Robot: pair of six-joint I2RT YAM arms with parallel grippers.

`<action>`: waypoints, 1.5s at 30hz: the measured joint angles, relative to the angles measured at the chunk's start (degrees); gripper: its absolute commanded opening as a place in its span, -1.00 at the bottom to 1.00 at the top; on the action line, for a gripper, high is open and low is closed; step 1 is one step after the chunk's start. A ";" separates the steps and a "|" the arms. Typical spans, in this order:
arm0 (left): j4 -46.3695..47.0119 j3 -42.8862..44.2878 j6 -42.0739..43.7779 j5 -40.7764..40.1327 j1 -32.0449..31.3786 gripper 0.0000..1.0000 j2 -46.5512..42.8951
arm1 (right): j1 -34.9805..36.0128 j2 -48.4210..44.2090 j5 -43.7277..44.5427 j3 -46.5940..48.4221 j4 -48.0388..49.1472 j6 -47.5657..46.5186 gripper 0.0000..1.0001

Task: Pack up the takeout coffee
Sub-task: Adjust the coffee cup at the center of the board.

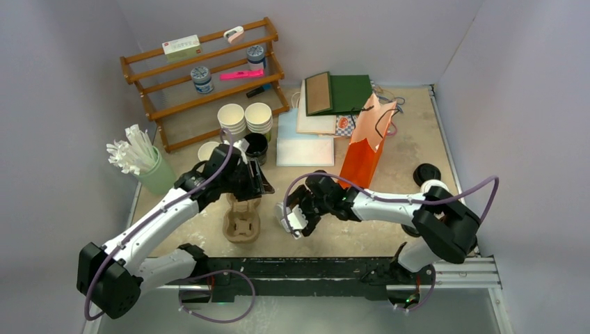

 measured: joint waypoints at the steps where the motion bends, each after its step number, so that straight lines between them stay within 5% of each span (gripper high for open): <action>1: -0.24 0.00 0.00 -0.22 0.00 -0.01 -0.39 | 0.00 -0.44 -0.48 0.00 0.26 1.31 0.58; 9: -1.99 0.00 -0.20 -1.55 0.00 -0.02 -2.40 | -0.96 -5.46 -3.69 -4.11 14.95 18.38 0.58; 14: -4.70 1.53 -0.17 -3.39 0.04 -0.06 -2.67 | -1.64 -4.11 -1.92 -11.04 36.72 35.01 0.58; 23: -10.67 17.51 2.69 -6.82 0.33 -0.06 -0.79 | -1.62 10.29 7.56 -18.84 74.07 57.94 0.49; 28: -11.67 16.74 3.37 -6.25 0.33 -0.06 0.68 | -1.38 18.38 9.60 -20.48 79.67 62.86 0.54; 45: -4.61 12.66 7.52 6.40 0.26 -0.21 13.40 | -0.76 21.79 10.93 -23.08 85.66 62.64 0.62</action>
